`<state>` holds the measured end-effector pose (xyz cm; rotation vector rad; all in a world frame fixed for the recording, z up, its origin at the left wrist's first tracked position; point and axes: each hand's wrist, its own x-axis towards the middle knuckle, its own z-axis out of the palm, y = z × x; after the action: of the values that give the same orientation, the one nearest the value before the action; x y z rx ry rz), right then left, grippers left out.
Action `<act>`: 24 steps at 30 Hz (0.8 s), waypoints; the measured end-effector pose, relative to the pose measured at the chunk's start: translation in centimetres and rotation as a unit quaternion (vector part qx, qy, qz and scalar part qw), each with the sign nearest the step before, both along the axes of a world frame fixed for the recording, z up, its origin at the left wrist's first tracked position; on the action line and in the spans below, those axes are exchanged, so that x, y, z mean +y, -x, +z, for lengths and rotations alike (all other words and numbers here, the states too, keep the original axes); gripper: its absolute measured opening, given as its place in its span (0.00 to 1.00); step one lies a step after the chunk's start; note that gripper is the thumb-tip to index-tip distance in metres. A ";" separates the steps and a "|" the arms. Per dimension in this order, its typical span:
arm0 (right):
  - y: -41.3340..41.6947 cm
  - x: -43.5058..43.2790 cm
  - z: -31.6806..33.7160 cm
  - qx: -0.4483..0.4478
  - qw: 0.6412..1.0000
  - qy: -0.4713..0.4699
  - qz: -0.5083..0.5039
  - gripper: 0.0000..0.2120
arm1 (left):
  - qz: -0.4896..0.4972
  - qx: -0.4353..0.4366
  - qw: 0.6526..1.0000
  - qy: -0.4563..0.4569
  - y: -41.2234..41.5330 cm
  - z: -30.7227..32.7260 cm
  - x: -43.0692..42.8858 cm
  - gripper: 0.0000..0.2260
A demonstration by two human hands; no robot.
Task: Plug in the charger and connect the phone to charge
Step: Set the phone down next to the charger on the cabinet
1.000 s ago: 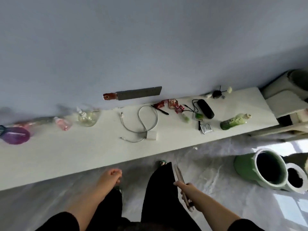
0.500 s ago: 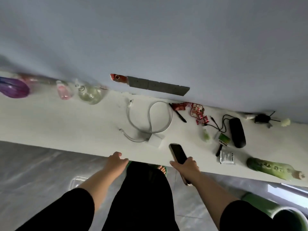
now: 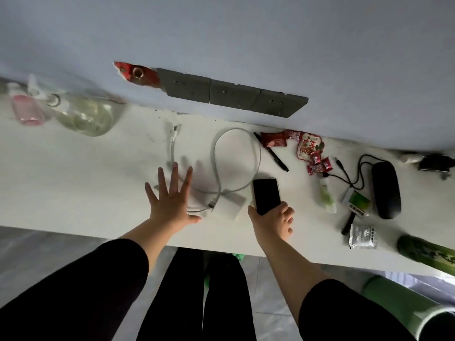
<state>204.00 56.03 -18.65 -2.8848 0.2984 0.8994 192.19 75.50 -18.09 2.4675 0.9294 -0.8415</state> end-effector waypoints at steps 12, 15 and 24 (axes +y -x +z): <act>1.2 0.2 -2.6 -0.114 0.993 0.005 0.013 0.50 | 0.000 0.033 0.998 0.049 -0.4 -2.4 -0.4 0.61; 1.5 0.1 -2.9 -0.128 0.992 -0.005 0.003 0.50 | 0.005 0.050 0.996 0.068 -0.5 -2.8 0.0 0.62; 1.9 -0.4 -1.5 -0.148 0.986 -0.072 0.038 0.47 | 0.007 0.081 0.993 0.088 -0.8 -3.2 0.5 0.64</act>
<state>202.09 55.65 -20.17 -2.8554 0.0911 0.4681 192.99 75.99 -21.27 2.2670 0.8825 -1.0834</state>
